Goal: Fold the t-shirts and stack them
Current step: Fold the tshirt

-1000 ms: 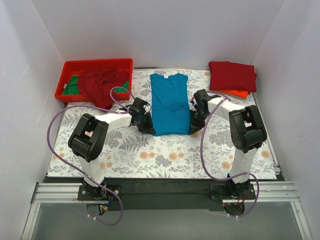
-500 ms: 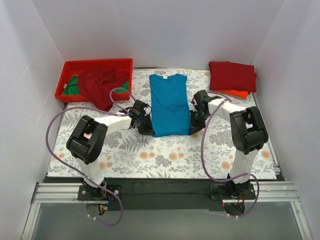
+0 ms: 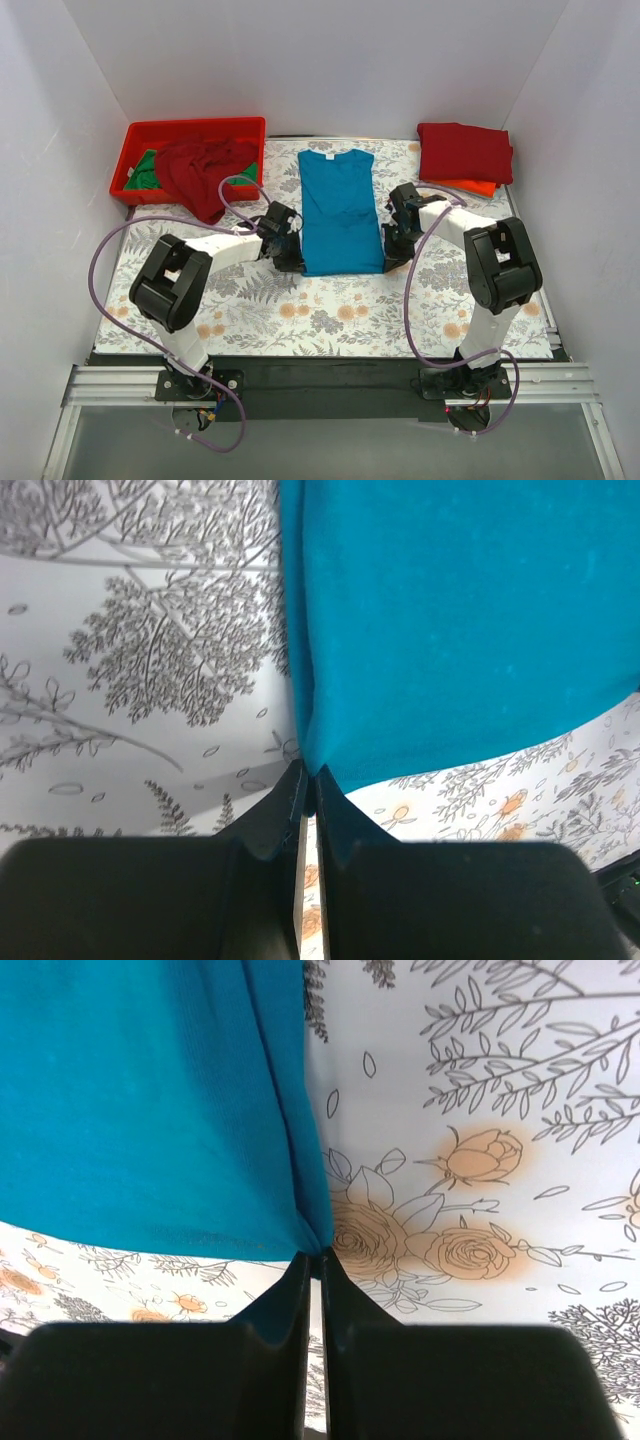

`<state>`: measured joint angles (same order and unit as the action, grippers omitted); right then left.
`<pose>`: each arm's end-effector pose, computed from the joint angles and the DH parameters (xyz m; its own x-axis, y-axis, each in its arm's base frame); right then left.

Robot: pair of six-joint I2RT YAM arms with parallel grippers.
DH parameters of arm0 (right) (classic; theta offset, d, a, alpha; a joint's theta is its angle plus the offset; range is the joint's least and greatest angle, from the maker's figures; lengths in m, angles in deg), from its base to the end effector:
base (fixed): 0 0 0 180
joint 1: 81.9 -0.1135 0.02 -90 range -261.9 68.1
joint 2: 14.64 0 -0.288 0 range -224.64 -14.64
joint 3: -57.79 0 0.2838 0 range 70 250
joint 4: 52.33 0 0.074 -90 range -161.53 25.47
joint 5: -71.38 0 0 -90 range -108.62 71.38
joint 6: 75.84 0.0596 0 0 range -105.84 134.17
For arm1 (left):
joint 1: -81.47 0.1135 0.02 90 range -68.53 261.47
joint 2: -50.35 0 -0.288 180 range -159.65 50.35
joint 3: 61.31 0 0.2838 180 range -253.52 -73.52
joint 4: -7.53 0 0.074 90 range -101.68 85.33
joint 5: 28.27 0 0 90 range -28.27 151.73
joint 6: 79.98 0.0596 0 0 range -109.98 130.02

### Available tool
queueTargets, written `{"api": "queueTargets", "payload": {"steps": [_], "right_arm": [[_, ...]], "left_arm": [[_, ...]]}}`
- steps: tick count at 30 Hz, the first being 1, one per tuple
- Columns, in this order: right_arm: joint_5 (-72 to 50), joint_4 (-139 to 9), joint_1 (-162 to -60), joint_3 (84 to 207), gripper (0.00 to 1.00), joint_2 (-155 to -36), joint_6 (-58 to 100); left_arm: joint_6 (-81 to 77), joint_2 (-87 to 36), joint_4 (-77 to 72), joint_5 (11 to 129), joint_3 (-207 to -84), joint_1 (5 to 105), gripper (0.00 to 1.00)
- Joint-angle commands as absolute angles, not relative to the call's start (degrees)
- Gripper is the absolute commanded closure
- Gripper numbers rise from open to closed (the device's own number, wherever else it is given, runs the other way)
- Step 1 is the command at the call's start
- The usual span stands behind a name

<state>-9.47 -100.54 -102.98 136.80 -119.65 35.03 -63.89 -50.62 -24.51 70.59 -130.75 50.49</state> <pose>0.3566 0.1476 0.1394 -0.9798 -0.0008 -0.1997 -0.0497 0.9695 0.2399 0.3175 -0.2013 0.1288 -0.7579 -0.6523 0.0092 -0.5804 0.6679 -0.4659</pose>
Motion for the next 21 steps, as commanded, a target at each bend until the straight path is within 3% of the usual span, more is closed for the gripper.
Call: {"api": "queueTargets", "payload": {"steps": [1, 21], "right_arm": [[-11.9, -103.4, -102.7, 135.5, 0.99, -116.5, 34.5], [-8.9, -118.1, -109.0, 131.6, 0.99, -94.0, 40.1]], "left_arm": [[-61.8, -48.4, -33.1, 66.4, -127.8, 50.7, 1.0], [-63.7, -34.0, -49.8, 83.2, -131.5, 50.0, 1.0]]}}
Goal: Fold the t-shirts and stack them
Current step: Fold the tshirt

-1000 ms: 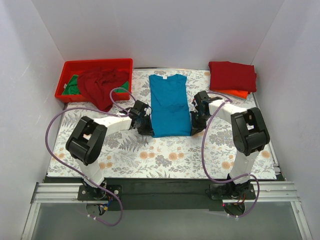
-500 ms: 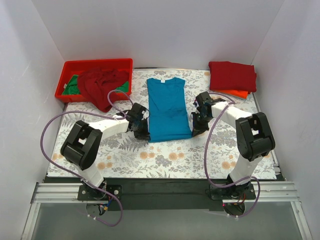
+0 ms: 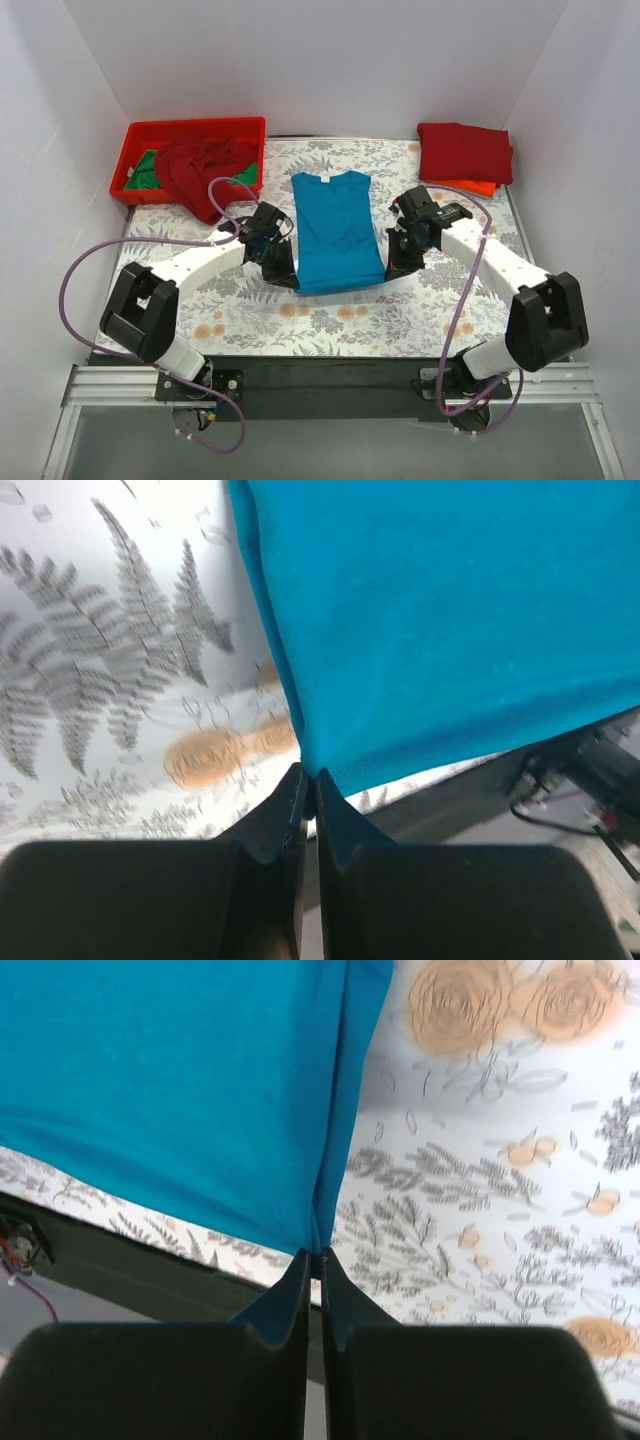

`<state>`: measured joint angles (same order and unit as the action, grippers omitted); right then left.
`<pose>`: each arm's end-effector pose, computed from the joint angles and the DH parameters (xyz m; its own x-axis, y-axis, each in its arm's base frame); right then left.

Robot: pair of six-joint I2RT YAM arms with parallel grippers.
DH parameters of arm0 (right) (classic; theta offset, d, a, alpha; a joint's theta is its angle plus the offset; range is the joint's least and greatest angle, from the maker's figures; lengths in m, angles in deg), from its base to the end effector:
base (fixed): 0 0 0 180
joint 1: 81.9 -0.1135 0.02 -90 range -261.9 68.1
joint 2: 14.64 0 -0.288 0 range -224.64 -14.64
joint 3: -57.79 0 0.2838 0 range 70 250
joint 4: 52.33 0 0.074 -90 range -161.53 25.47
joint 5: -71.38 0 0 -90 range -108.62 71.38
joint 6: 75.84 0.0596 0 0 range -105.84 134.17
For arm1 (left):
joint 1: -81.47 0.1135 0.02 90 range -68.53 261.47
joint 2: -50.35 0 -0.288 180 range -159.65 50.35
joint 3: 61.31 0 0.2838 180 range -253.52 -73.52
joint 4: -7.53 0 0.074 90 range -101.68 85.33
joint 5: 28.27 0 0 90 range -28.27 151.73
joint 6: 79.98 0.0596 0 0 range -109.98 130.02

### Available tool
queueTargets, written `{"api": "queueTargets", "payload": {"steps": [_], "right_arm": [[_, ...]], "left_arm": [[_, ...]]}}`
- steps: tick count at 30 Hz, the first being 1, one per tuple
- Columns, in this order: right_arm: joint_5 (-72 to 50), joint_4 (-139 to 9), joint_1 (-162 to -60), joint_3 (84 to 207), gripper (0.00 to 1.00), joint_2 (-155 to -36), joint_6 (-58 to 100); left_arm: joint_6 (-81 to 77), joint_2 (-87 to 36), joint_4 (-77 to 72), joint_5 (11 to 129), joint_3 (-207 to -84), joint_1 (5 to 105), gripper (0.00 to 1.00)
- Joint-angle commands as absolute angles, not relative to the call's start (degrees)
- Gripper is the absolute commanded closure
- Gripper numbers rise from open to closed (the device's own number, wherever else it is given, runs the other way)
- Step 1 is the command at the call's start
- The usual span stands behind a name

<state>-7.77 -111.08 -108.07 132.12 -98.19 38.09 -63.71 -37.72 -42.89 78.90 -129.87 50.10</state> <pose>0.2800 0.1501 0.2313 -0.9618 -0.0288 -0.2721 -0.1164 0.9430 0.3116 0.2664 -0.1830 0.1836 -0.7852 -0.5955 0.1700 -0.6063 0.6831 -0.4071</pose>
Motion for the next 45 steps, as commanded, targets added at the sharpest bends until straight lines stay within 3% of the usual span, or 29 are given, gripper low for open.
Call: {"api": "queueTargets", "payload": {"steps": [1, 15, 35, 45], "right_arm": [[-9.0, -118.9, -109.8, 131.5, 0.99, -93.0, 41.1], [-9.4, -129.2, -115.2, 135.7, 0.99, -83.0, 51.0], [-18.4, -129.0, -108.7, 162.1, 0.99, -103.5, 43.6], [-23.0, -128.6, -107.1, 175.2, 0.99, -114.6, 38.5]], "left_arm": [[-64.1, -33.2, -50.3, 83.7, -131.6, 49.9, 1.0], [-71.5, -24.7, -60.5, 88.5, -137.6, 48.9, 1.0], [-68.6, -41.1, -49.9, 88.2, -152.9, 53.3, 1.0], [-67.2, -46.1, -44.8, 89.3, -154.8, 56.9, 1.0]]}}
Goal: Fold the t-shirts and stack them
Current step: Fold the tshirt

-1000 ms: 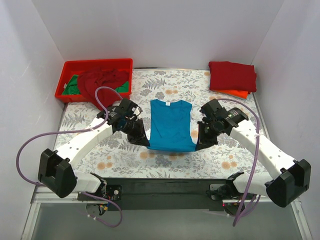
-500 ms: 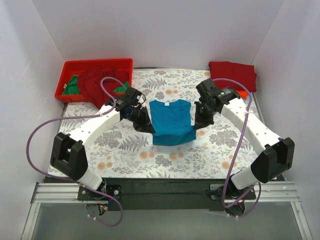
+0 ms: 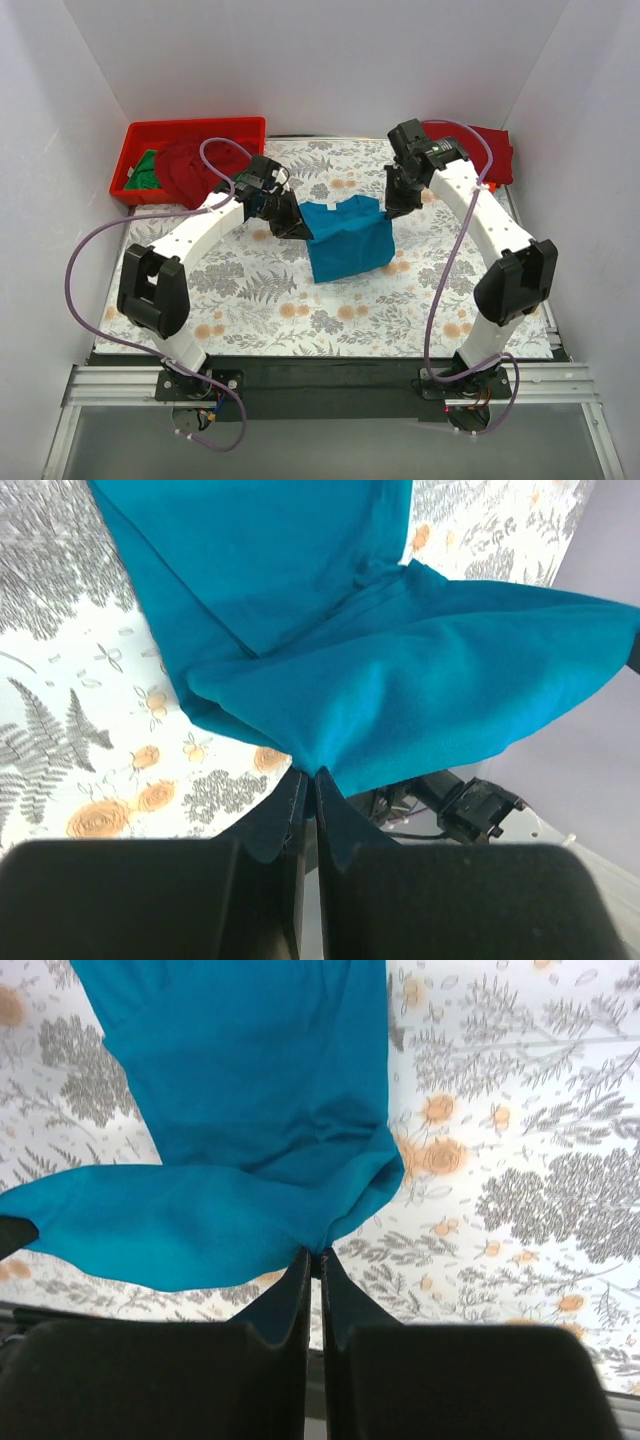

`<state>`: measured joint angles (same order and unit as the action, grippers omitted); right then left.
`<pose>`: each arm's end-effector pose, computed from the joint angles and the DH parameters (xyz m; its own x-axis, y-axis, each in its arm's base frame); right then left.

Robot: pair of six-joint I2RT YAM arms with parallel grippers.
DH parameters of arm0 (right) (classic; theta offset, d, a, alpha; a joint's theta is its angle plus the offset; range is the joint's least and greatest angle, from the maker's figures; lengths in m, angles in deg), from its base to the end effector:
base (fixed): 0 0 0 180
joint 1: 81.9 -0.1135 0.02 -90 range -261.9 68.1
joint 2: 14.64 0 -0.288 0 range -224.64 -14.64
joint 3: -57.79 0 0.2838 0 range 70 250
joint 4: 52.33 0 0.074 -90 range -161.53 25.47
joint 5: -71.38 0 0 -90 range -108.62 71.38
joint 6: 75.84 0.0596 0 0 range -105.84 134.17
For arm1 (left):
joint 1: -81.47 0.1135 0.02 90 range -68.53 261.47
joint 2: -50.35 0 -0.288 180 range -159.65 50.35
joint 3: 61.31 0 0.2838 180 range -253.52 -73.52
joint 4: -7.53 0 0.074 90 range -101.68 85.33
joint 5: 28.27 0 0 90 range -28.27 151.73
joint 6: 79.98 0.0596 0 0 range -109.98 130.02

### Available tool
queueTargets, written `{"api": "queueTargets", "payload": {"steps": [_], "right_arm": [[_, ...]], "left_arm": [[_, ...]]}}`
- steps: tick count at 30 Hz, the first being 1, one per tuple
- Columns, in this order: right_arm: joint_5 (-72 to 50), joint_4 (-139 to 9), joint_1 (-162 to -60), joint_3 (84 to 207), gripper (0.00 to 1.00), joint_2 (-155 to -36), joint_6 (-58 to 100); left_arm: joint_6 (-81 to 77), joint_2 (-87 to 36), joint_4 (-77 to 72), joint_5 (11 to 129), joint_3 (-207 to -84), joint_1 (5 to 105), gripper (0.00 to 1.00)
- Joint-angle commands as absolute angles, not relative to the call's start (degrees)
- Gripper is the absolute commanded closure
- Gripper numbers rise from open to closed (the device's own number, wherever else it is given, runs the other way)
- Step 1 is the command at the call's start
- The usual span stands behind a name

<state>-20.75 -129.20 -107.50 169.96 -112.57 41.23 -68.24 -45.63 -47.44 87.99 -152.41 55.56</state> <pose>0.3583 0.1692 0.3499 -0.9026 0.0718 -0.4244 -0.0063 0.9837 0.1798 0.3454 -0.1971 0.2656 -0.7376 -0.6178 0.2724 -0.6411 0.5143 -0.5696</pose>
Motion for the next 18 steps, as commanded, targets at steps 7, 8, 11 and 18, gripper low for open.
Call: {"api": "queueTargets", "payload": {"steps": [7, 8, 11, 18], "right_arm": [[-24.3, -128.1, -106.6, 184.2, 0.99, -123.5, 36.9], [-24.4, -128.0, -106.5, 185.0, 0.99, -124.1, 36.8], [-24.5, -127.5, -106.4, 187.2, 0.99, -126.6, 36.5], [-25.0, -125.7, -106.0, 189.9, 0.99, -131.1, 35.9]], "left_arm": [[-66.1, -50.5, -42.5, 90.8, -157.4, 59.0, 1.0], [-66.0, -51.4, -42.0, 91.1, -157.6, 59.5, 1.0], [-66.1, -52.6, -41.0, 91.8, -158.2, 60.3, 1.0], [-65.6, -56.3, -39.6, 92.5, -159.7, 62.1, 1.0]]}}
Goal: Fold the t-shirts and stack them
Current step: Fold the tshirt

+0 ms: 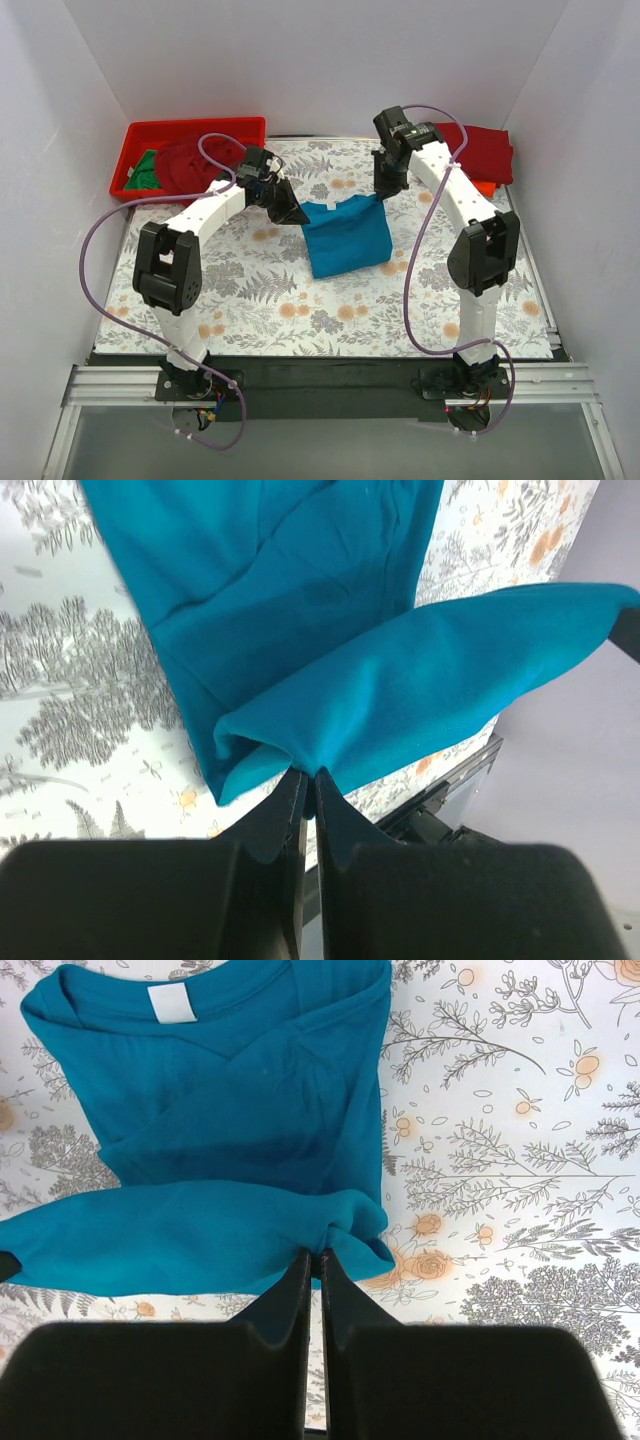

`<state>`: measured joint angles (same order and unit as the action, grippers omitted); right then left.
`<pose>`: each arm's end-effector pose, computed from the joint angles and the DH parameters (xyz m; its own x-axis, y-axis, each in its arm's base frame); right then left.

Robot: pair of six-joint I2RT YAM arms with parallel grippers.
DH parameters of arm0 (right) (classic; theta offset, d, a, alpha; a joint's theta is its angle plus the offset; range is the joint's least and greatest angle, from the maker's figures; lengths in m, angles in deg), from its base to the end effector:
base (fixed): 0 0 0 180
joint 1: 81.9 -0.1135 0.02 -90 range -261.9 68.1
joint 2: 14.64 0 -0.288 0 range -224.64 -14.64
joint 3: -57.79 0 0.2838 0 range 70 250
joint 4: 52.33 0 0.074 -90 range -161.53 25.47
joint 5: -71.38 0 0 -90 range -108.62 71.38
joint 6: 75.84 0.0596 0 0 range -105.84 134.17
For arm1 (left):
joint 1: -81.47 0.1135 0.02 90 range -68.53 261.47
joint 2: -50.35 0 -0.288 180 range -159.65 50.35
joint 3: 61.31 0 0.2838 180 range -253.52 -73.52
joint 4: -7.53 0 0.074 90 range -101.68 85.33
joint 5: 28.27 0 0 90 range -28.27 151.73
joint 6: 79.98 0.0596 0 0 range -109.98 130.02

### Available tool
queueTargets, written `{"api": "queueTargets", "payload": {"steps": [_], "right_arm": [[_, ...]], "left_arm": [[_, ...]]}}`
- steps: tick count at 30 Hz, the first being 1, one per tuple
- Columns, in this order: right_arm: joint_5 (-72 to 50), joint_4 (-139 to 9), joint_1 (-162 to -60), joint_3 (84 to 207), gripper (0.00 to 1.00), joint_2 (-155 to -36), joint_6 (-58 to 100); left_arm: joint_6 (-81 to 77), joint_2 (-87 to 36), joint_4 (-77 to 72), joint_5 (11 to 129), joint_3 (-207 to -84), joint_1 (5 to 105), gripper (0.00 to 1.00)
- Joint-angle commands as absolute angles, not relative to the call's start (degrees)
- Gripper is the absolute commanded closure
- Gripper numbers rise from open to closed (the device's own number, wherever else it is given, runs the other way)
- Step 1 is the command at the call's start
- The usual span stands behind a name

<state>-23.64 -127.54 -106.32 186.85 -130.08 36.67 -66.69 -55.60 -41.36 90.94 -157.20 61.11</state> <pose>0.4419 0.1949 0.3231 -0.8830 0.0179 -0.4690 -0.0388 0.9931 0.1110 0.4057 -0.1816 0.2329 -0.7098 -0.6426 0.2883 -0.6576 0.4581 -0.5981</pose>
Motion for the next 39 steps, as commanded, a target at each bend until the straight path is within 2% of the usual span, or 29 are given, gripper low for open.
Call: {"api": "queueTargets", "payload": {"steps": [1, 39], "right_arm": [[-25.2, -125.5, -106.0, 190.1, 0.99, -131.4, 35.9], [-21.5, -118.3, -103.3, 199.6, 0.99, -146.5, 34.9]], "left_arm": [[-65.5, -56.8, -39.2, 93.0, -159.9, 62.3, 1.0], [-66.7, -73.7, -30.6, 98.0, -167.6, 67.9, 1.0]]}}
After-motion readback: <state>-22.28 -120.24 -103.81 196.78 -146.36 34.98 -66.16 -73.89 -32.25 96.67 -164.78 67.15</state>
